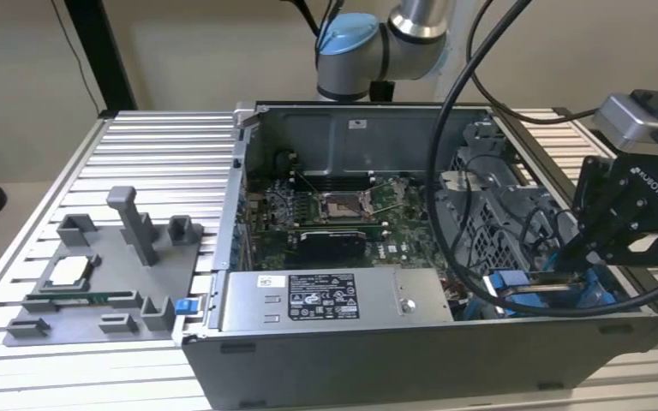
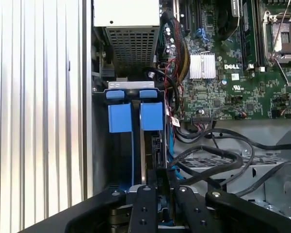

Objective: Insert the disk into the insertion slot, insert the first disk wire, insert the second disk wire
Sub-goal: 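Insert the first disk wire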

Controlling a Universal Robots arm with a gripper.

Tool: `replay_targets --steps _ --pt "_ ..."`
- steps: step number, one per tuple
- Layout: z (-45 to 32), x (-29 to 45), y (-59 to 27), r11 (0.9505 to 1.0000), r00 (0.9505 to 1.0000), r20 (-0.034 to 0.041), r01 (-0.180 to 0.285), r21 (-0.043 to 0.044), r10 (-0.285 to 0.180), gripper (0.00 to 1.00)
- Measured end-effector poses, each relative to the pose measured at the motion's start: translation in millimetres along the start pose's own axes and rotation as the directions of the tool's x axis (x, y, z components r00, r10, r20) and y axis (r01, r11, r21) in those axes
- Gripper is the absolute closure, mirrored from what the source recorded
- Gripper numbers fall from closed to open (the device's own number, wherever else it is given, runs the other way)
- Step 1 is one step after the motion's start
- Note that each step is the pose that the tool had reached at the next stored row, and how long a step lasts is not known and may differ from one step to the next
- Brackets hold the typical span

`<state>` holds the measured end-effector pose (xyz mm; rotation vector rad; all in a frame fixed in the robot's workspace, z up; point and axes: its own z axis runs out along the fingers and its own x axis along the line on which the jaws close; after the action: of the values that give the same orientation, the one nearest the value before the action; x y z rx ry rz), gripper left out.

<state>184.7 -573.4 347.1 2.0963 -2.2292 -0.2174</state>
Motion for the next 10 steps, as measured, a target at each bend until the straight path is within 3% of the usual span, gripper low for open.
replay_targets --steps 10 --pt "2.8 0.1 -0.4 0.9998 0.9999 -0.0023 0.016 0.0063 -0.016 1.00"
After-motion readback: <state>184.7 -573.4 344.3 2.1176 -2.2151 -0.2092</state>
